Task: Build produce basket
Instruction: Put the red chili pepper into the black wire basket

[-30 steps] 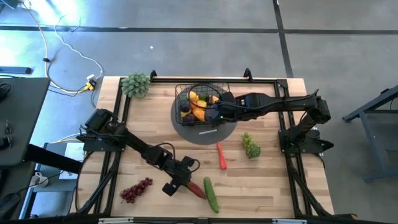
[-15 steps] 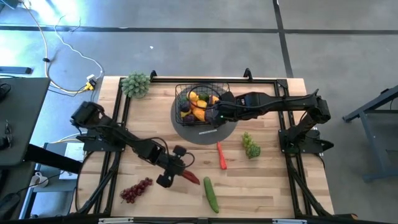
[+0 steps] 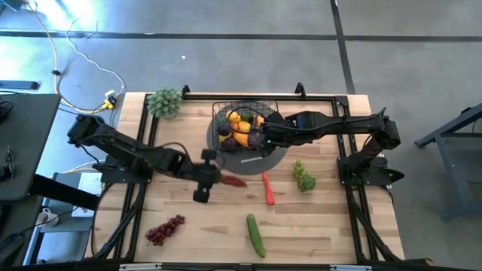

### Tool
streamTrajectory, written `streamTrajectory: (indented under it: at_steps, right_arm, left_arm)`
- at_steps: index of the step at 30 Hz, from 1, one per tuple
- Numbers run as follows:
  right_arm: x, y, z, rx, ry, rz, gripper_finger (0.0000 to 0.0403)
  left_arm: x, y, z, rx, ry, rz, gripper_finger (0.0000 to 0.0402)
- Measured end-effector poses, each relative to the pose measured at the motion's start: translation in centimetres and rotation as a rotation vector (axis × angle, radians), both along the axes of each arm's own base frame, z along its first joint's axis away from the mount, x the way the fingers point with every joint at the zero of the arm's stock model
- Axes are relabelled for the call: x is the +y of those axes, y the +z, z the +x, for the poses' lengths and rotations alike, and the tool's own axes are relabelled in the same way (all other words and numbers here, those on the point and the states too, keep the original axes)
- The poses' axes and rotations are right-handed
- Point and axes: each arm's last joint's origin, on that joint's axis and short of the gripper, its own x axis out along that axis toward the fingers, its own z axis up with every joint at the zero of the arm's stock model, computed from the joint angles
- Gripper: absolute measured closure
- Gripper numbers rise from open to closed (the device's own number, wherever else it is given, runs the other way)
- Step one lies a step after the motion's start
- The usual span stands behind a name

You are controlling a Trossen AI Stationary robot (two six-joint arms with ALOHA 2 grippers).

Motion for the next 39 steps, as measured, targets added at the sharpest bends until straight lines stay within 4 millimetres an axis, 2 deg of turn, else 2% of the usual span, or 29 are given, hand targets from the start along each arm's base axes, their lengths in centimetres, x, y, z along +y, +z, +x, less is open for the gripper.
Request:
streamTrajectory:
  at_steps: [7,15,21,28,35,39]
  right_arm:
    - [-0.1,0.0,0.0,-0.025,-0.065,-0.001,0.0146]
    - [-0.3,0.1,-0.2,-0.081,-0.241,-0.017,0.0146]
    - [-0.2,0.0,-0.3,-0.123,-0.350,0.032,0.0146]
    - [0.4,0.0,-0.3,-0.153,-0.409,0.089,0.0146]
    - [1.1,0.0,-0.3,-0.170,-0.438,0.132,0.0146]
    - [1.2,0.0,-0.3,-0.173,-0.436,0.134,0.0146]
  left_arm:
    - [4.0,2.4,-0.9,-0.096,0.170,0.081,0.0330]
    - [9.4,3.1,-1.4,-0.120,0.345,0.183,0.0330]
    - [12.9,4.0,-1.7,-0.242,0.499,0.177,0.0330]
    - [15.5,5.1,-1.9,-0.448,0.645,0.025,0.0329]
    - [17.1,5.7,-2.2,-0.635,0.749,-0.296,0.0327]
    - [17.5,6.4,-2.1,-0.735,0.744,-0.438,0.0327]
